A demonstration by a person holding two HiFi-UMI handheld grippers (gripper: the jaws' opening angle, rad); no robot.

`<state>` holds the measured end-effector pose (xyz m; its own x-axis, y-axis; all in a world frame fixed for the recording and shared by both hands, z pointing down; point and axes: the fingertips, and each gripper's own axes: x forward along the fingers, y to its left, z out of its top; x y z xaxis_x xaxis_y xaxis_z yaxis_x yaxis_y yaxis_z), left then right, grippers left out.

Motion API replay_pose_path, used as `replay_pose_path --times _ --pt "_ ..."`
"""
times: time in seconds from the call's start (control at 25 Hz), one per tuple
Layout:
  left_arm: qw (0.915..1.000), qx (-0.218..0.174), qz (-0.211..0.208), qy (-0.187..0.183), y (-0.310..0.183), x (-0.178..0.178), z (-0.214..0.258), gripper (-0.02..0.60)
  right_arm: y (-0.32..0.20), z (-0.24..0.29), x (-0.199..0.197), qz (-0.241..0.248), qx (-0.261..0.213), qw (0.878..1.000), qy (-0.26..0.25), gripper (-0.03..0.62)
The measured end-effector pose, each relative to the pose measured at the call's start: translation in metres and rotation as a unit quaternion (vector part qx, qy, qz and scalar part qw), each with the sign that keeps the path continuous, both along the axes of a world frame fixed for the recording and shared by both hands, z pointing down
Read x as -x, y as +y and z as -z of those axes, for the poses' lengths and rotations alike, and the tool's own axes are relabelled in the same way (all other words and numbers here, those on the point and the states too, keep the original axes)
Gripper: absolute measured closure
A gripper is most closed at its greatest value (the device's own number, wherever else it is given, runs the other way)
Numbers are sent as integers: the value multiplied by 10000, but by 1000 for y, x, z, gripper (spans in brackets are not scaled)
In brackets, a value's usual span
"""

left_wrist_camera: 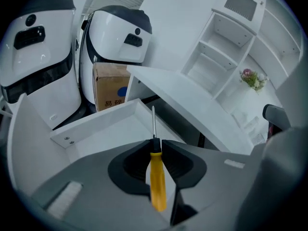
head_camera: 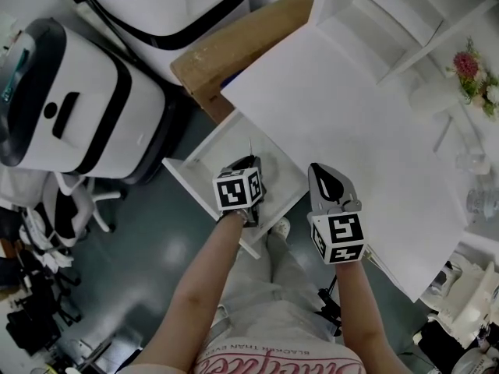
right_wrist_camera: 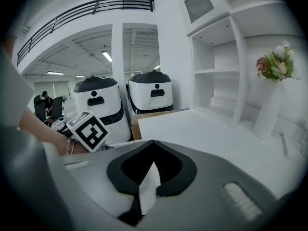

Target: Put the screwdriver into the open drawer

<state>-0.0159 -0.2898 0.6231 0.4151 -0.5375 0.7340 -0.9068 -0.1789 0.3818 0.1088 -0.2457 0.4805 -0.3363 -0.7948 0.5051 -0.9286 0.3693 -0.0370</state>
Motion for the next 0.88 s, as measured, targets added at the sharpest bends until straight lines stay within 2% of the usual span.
replay_pose_path --times 0.28,0.52,0.88 --pt "9989 440 16 -129 0 4 -44 489 -8 -10 0 56 89 9999 49 592" --pt "9972 726 128 -123 -1 10 -64 489 -19 -11 4 26 34 10000 -11 592" --pt "9936 1088 21 -314 -5 14 -97 489 -26 -21 11 -105 108 9997 -182 592"
